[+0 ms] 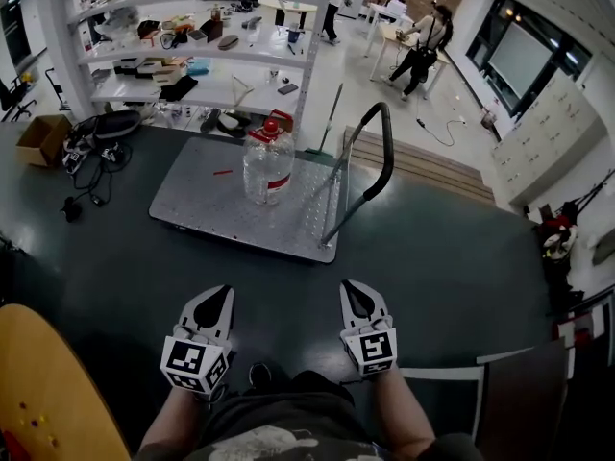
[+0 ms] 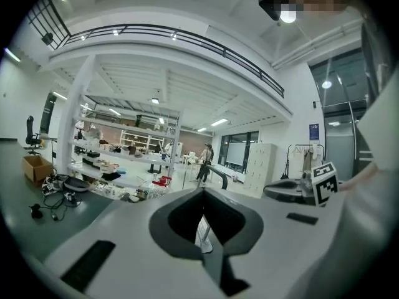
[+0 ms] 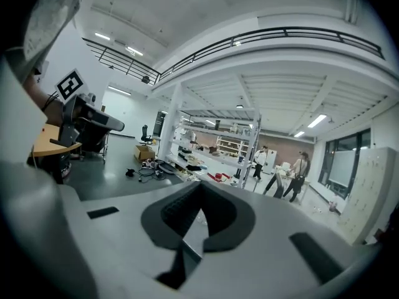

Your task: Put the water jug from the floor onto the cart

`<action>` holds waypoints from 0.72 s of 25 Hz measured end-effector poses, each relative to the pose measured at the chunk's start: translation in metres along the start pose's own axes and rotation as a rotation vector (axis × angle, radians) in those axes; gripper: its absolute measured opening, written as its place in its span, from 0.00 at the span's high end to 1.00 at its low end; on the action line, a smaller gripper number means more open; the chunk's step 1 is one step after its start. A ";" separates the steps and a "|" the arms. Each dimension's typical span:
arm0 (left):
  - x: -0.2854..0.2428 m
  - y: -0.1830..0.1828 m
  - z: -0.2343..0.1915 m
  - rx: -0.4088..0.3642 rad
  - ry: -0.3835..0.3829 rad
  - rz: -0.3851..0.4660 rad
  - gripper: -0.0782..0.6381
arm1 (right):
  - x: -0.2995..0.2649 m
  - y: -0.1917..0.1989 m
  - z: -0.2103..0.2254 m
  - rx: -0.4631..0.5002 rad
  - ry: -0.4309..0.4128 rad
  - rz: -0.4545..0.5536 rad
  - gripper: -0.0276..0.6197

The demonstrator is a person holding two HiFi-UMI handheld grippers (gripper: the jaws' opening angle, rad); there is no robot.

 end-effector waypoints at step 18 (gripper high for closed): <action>-0.007 0.017 0.124 -0.029 -0.071 0.004 0.88 | 0.100 0.056 0.066 -0.070 -0.008 -0.048 0.97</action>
Point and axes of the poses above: the fingertips, and each gripper's own axes: x backward along the fingers, z to its right, y out of its underside, the point moved 5 cm from there along x, backward along the fingers, and after that the axes turned 8 degrees about y, right-handed, at the moved point
